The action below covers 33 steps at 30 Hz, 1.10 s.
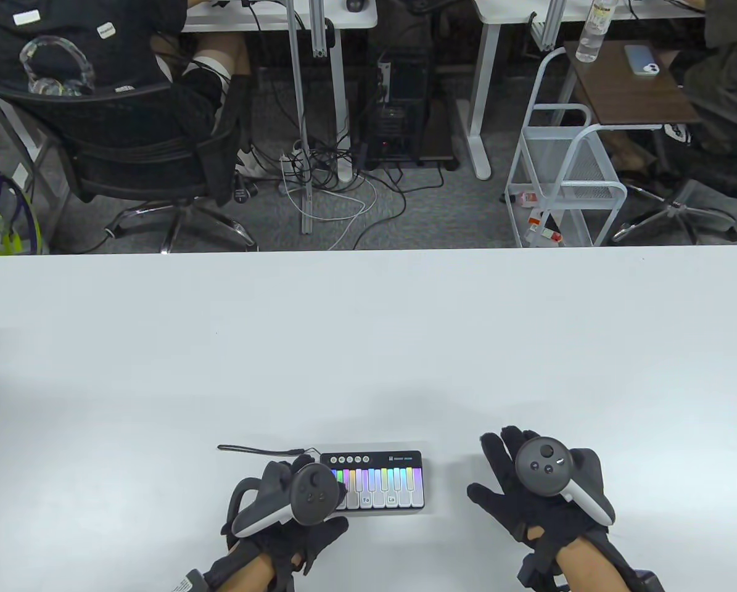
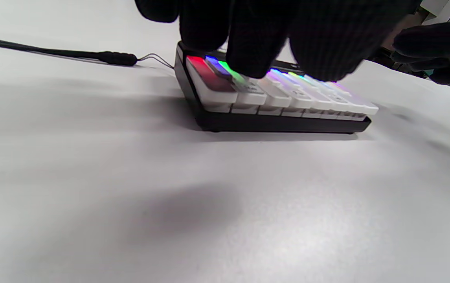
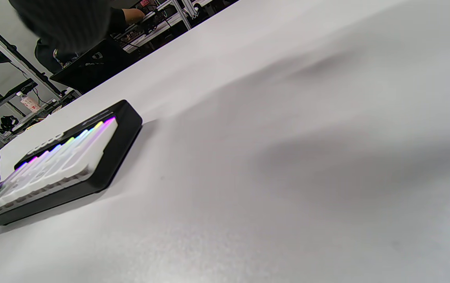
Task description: Press Re-Fa-La on toy piano
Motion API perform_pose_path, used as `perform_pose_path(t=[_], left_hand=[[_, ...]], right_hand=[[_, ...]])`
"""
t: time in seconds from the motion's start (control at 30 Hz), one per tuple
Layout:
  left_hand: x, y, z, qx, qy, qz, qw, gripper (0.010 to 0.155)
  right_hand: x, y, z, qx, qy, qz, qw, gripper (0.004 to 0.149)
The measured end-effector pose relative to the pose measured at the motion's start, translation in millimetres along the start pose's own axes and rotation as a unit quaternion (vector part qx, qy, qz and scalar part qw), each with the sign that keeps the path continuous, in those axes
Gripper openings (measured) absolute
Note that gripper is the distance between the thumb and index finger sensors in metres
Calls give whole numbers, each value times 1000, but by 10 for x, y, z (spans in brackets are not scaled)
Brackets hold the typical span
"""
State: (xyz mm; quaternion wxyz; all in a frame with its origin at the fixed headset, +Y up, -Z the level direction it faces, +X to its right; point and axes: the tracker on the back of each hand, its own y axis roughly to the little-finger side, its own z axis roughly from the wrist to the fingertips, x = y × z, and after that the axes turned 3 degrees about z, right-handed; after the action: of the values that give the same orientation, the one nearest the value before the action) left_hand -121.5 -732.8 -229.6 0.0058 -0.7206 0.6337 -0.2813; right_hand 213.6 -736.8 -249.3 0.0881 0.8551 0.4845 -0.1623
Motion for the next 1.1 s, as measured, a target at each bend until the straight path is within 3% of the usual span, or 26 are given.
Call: perform_pose_path(t=[0.73, 1.1], left_hand=[[-10, -59, 57, -8, 24, 12, 1000, 60], [-82, -130, 72, 7, 1, 8, 1000, 62]], right_hand=[[5, -9, -4, -1, -3, 1, 1000, 82], [8, -12, -6, 0, -3, 2, 1000, 82]])
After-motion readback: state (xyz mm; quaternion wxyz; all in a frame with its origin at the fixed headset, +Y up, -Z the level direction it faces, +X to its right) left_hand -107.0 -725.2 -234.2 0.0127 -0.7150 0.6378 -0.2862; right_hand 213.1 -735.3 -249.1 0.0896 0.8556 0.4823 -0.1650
